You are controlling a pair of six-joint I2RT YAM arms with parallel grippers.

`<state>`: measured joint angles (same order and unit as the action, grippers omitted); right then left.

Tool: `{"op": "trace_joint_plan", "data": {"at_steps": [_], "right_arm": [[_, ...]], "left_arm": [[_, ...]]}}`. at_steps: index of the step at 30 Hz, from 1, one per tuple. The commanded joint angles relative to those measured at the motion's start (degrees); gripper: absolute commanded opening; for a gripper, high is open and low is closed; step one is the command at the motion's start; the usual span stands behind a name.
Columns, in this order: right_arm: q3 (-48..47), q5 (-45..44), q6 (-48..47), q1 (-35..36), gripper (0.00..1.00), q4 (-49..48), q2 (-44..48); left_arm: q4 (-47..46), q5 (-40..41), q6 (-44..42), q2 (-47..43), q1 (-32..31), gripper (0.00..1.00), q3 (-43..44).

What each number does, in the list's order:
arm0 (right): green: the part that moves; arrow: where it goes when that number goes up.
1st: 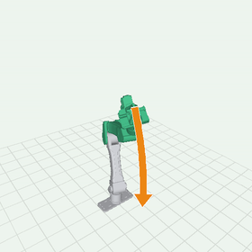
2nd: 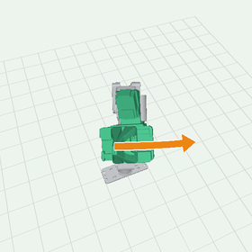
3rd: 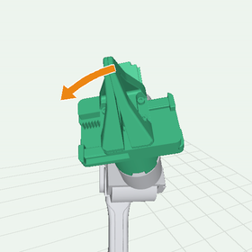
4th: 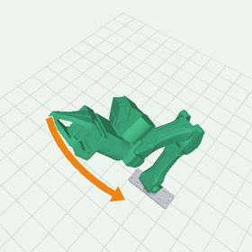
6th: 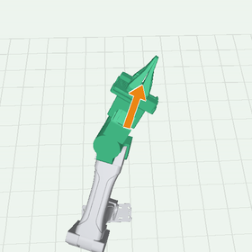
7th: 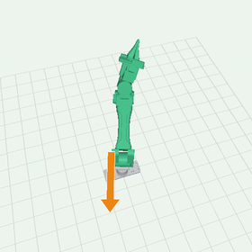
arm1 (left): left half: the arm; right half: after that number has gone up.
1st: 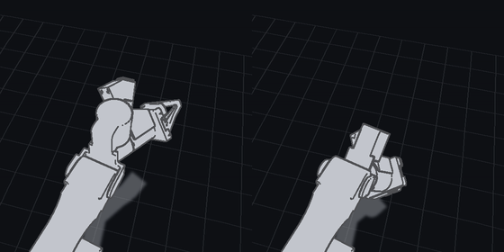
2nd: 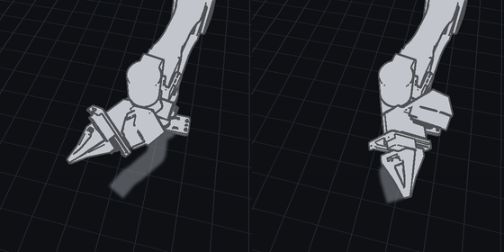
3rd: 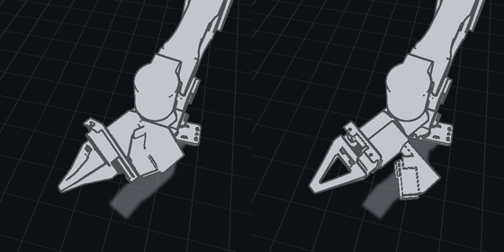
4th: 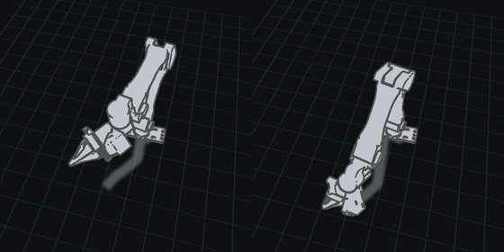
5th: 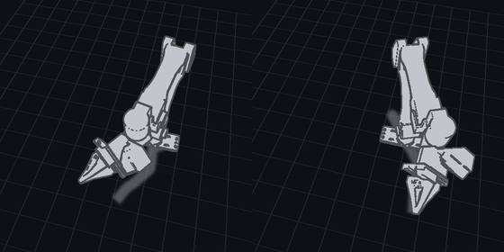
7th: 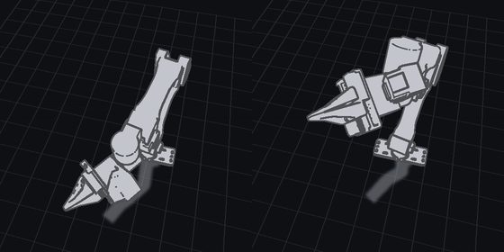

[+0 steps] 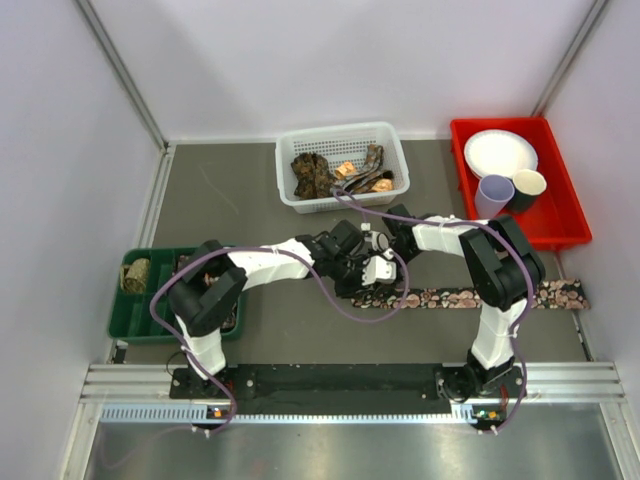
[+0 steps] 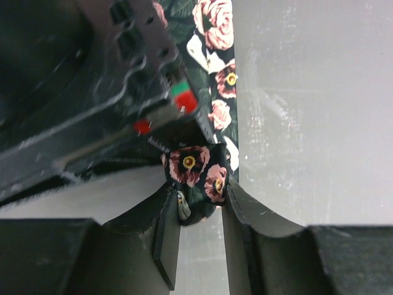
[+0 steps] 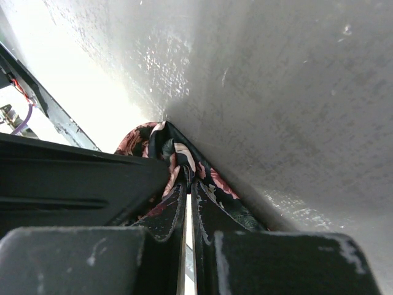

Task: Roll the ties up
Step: Roll the tie at the center of the board.

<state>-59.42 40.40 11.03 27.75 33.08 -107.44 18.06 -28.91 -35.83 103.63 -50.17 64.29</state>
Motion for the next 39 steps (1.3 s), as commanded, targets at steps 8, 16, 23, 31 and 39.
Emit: {"op": "trace_joint_plan", "data": {"at_steps": [8,16,23,31,39], "right_arm": [[-0.17,-2.09,-1.27,0.64,0.0,-0.82,-0.41],[-1.58,1.78,-5.65,-1.63,0.05,5.49,2.49],[-3.77,6.52,-10.76,-5.68,0.34,15.16,5.39],[-0.35,13.12,-8.68,-9.11,0.45,10.71,8.82],[0.88,14.7,-1.8,-8.15,0.49,3.4,6.02]], "left_arm": [[4.25,4.28,-1.86,5.08,-2.12,0.31,1.98],[9.61,5.88,-5.65,4.82,-2.12,0.23,0.13],[10.85,6.32,-6.44,5.44,-2.12,0.22,0.22],[10.76,6.4,-6.44,6.05,-2.12,0.22,0.22],[10.5,6.49,-6.53,5.88,-2.12,0.23,0.22]]}}
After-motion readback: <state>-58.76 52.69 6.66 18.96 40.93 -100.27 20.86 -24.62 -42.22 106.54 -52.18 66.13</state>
